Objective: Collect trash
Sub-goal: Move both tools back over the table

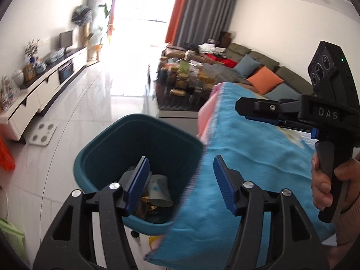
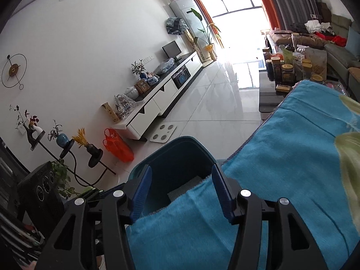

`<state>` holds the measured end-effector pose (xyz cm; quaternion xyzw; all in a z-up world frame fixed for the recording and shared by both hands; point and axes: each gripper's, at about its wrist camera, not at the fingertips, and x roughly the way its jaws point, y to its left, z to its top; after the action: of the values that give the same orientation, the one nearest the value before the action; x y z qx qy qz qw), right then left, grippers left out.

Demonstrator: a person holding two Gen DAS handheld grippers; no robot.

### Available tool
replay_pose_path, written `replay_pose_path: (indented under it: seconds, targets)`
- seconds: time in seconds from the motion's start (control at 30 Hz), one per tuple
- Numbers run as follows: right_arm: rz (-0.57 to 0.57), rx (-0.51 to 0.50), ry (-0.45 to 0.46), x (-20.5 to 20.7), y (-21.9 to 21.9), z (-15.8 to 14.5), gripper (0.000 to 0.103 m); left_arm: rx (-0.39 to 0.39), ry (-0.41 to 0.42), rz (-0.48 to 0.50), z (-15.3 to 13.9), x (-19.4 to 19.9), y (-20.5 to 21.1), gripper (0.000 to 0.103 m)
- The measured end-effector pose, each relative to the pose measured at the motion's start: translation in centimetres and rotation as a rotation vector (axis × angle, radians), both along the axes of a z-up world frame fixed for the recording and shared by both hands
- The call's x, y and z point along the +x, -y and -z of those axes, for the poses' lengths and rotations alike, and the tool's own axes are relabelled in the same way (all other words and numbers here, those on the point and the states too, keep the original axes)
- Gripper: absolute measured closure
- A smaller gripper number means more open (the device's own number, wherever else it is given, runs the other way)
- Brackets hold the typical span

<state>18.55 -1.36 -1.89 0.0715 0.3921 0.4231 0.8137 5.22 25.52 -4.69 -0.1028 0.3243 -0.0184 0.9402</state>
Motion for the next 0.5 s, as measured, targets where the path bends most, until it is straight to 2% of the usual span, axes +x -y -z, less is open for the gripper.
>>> replay_pose_path:
  seconds: [0.23,0.5]
  targets:
    - [0.100,0.003,0.111,-3.4,8.5,-2.0,0.050,-0.004,0.041,0.202,-1.8,-0.6,7.2,0.043]
    - [0.344,-0.050,0.148,-6.6,20.3,-1.8,0.050,-0.041,0.032,0.430,-1.3,-1.2,15.9,0.041]
